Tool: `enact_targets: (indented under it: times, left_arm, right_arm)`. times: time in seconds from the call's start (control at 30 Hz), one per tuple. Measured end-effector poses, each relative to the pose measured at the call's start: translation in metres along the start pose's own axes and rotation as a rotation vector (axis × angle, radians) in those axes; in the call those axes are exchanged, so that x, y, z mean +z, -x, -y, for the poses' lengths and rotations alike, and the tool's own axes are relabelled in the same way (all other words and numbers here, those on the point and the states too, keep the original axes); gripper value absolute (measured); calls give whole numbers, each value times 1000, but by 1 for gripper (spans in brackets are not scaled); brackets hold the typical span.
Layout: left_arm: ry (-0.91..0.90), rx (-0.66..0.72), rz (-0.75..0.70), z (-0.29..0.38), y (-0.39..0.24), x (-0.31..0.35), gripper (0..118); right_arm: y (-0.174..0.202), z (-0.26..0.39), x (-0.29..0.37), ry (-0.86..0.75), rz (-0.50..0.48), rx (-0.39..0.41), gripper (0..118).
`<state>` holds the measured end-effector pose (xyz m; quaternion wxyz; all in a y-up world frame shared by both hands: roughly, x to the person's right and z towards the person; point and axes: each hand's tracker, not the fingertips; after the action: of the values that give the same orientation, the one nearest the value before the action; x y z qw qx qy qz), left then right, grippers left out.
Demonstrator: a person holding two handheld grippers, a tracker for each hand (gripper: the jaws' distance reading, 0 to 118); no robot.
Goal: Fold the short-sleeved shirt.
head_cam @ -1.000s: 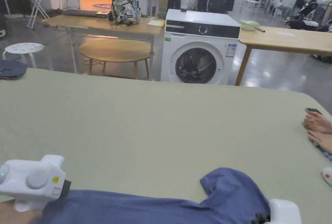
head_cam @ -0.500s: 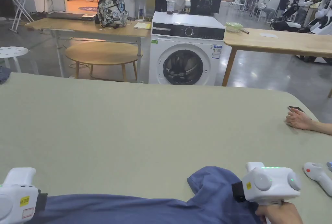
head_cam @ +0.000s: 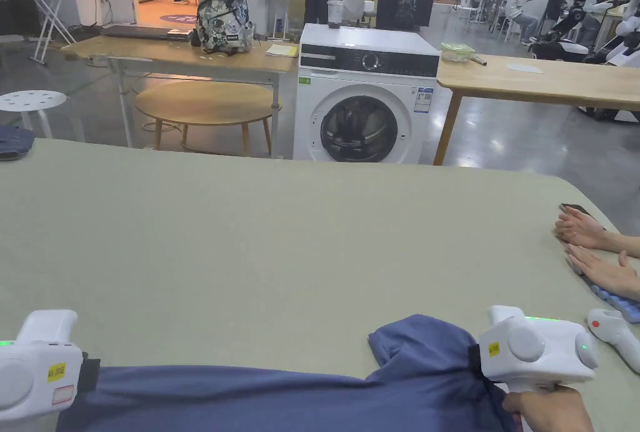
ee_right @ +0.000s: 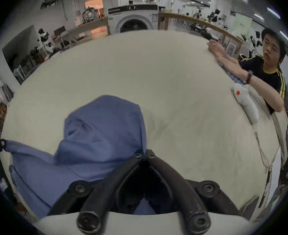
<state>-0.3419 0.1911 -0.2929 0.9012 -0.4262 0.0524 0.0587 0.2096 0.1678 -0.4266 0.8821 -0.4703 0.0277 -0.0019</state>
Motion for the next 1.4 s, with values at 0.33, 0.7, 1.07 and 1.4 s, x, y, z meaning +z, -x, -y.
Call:
enact_targets:
  times: [0.33, 0.7, 1.07, 1.4]
  left_arm:
    - [-85, 33, 45, 8, 17, 57, 0]
    - [-86, 17, 74, 56, 35, 105, 0]
    - [73, -84, 26, 128, 34, 89, 0]
    - [163, -103, -18, 151, 39, 45, 0]
  right_arm:
    - [1, 45, 120, -176, -32, 22, 0]
    - [-16, 117, 173, -184, -14, 79, 0]
    - [-35, 201, 145, 19, 53, 83, 0]
    - [-22, 227, 103, 97, 83, 82, 0]
